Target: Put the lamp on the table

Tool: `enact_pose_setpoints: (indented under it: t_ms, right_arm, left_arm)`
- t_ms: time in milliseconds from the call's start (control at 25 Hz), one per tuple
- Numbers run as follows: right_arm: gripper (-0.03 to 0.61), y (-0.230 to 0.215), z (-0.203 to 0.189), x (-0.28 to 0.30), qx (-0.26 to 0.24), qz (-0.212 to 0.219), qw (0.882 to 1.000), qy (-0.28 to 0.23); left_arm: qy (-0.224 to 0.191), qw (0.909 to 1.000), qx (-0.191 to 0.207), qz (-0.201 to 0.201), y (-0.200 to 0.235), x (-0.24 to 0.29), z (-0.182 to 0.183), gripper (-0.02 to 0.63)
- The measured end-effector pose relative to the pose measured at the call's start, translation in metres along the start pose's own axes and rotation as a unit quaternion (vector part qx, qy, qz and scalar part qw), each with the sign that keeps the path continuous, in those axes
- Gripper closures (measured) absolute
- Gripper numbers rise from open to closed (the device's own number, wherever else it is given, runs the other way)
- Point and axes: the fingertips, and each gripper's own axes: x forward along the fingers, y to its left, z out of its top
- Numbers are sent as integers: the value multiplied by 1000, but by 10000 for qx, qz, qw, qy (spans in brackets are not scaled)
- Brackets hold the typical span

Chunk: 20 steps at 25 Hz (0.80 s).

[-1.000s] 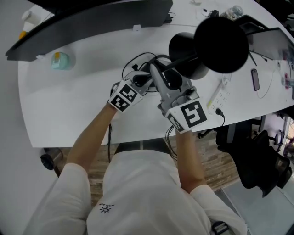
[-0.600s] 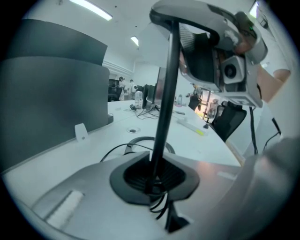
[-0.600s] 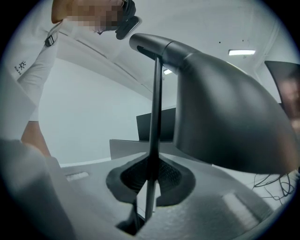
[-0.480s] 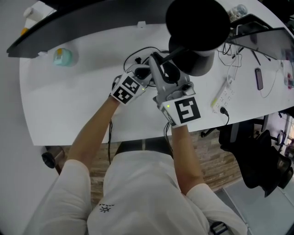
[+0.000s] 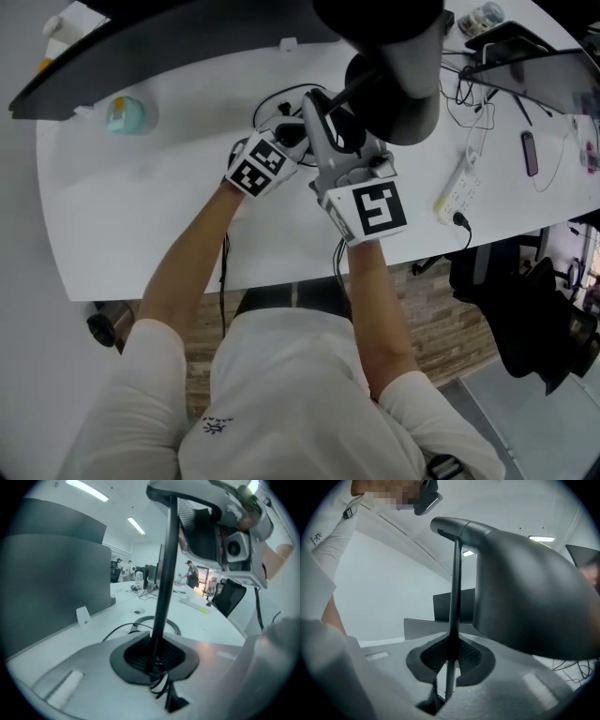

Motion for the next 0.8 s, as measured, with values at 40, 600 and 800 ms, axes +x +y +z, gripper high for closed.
enact_pose_setpoints:
  t_ms: [40, 600, 800]
  right_arm:
    - [557, 1, -1, 1, 2, 29, 10000, 7]
    - [555, 5, -3, 3, 224, 324, 9992, -103]
    - [551, 7, -3, 3, 233, 455, 9987, -82]
  left_arm:
    - [-4, 10000, 10, -14, 0, 0, -1, 586]
    - [-144, 9999, -61, -61, 2, 1, -3, 584]
    - [-184, 9996, -209, -16, 3, 0, -3, 577]
